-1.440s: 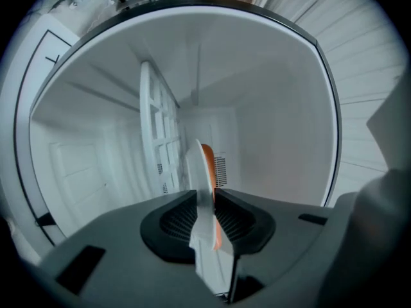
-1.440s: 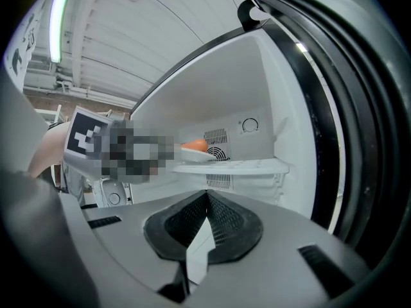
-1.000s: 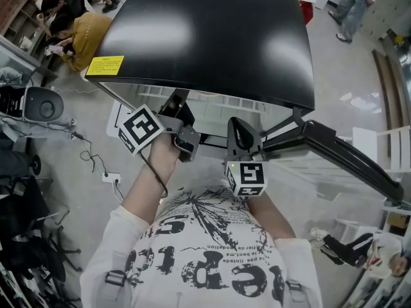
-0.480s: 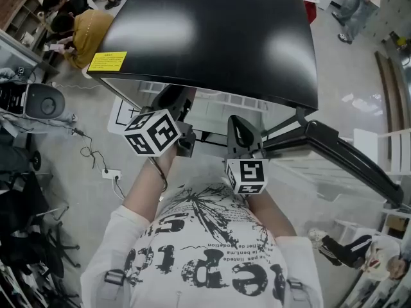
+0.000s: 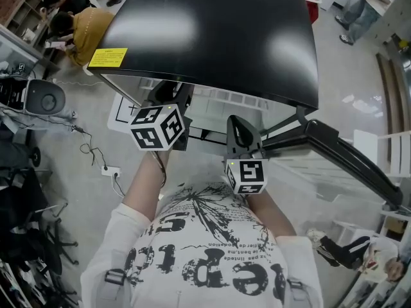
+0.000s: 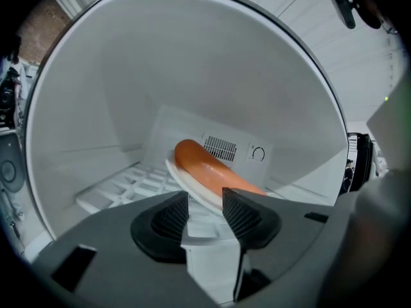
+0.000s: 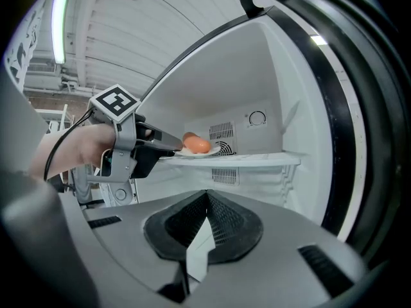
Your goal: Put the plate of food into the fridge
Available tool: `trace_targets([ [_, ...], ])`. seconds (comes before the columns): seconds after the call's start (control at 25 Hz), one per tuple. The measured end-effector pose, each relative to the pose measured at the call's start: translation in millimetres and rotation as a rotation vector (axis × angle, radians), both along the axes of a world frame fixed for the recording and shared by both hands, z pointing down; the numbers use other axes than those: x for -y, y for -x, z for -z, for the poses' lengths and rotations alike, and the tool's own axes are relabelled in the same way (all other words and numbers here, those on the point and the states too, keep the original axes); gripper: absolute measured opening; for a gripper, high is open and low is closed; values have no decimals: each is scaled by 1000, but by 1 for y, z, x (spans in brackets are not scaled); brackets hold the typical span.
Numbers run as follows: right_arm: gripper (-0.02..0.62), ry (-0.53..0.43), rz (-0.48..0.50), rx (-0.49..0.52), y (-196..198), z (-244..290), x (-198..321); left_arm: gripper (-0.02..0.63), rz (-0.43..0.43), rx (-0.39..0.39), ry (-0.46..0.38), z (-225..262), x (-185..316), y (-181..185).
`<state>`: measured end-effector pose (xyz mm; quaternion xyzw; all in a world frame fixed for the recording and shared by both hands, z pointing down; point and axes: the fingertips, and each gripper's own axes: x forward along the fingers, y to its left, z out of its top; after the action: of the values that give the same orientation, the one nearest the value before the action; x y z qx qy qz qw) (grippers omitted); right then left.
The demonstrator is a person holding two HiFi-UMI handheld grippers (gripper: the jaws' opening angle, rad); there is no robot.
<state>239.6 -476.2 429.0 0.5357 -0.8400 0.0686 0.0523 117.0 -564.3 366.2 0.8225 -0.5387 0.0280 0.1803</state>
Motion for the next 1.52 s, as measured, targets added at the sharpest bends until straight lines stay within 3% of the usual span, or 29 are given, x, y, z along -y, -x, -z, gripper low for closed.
trace_targets([
  [0.12, 2, 0, 1, 1, -2, 0, 0, 150, -14, 31, 1, 1, 2, 0],
  [0.28, 2, 1, 7, 0, -4, 0, -1, 153, -72, 129, -23, 5, 2, -4],
  [0.36, 2, 5, 16, 0, -3, -2, -1, 153, -107, 136, -21, 6, 0, -5],
  [0.48, 2, 6, 31, -8, 1, -3, -3, 152, -122, 36, -1, 5, -2, -3],
  [0.64, 2, -10, 55, -26, 6, -1, -6, 153, -65, -219, -4, 12, -2, 6],
  [0.72, 2, -17, 66, -30, 10, 1, -6, 153, -49, -258, 4, 14, -1, 12],
  [0.88, 2, -22, 82, -39, 14, 1, -5, 153, -60, -159, 18, 7, -7, 14],
  [1.24, 2, -18, 105, -35, 22, 0, -6, 164, -209, 227, 104, 5, -5, 10],
  [1.32, 2, -19, 103, -33, 22, 1, -5, 164, -247, 272, 104, 9, -5, 10],
  [1.36, 2, -19, 102, -32, 21, 1, -5, 164, -260, 229, 97, 15, -4, 9],
  [1.4, 2, -18, 101, -32, 21, 2, -5, 164, -265, 125, 89, 22, -4, 9],
  [1.48, 2, -18, 101, -32, 22, 2, -5, 172, -249, -153, 85, 32, 0, 8],
  [1.52, 2, -19, 104, -32, 23, 3, -5, 184, -232, -236, 87, 33, 1, 9],
])
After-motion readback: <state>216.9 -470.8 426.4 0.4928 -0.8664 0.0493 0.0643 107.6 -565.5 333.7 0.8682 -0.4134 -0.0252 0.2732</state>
